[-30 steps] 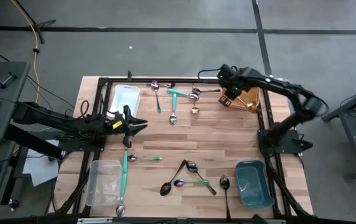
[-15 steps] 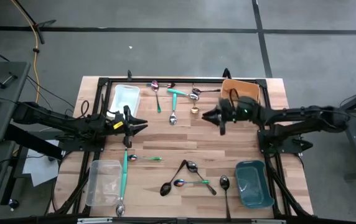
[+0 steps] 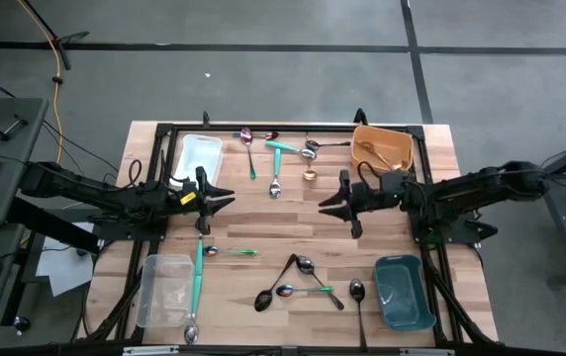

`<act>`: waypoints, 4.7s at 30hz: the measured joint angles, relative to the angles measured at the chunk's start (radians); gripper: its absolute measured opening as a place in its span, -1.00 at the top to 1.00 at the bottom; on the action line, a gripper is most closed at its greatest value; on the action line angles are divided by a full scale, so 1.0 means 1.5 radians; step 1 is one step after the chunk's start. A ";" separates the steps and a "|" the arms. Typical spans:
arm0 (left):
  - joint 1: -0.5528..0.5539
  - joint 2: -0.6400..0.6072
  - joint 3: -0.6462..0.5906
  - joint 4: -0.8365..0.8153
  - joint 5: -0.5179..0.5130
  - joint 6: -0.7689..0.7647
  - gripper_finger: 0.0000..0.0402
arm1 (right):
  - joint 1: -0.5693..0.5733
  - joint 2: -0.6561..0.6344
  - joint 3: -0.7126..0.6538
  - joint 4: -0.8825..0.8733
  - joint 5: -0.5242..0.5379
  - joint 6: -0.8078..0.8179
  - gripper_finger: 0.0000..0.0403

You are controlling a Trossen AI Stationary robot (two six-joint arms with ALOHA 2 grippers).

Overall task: Sort silverware by color (type)
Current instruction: Put the violet spoon into the white bin

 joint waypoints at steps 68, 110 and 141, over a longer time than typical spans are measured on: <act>-0.199 0.568 0.417 -0.861 0.131 -0.327 0.04 | 0.010 0.002 0.013 0.054 0.138 -0.062 0.66; -0.142 0.624 0.419 -0.862 0.180 -0.278 0.65 | 0.010 0.002 0.013 0.032 0.138 -0.049 0.66; 0.041 0.347 0.133 0.159 0.078 -0.016 0.97 | 0.010 0.002 0.013 0.026 0.130 -0.039 0.66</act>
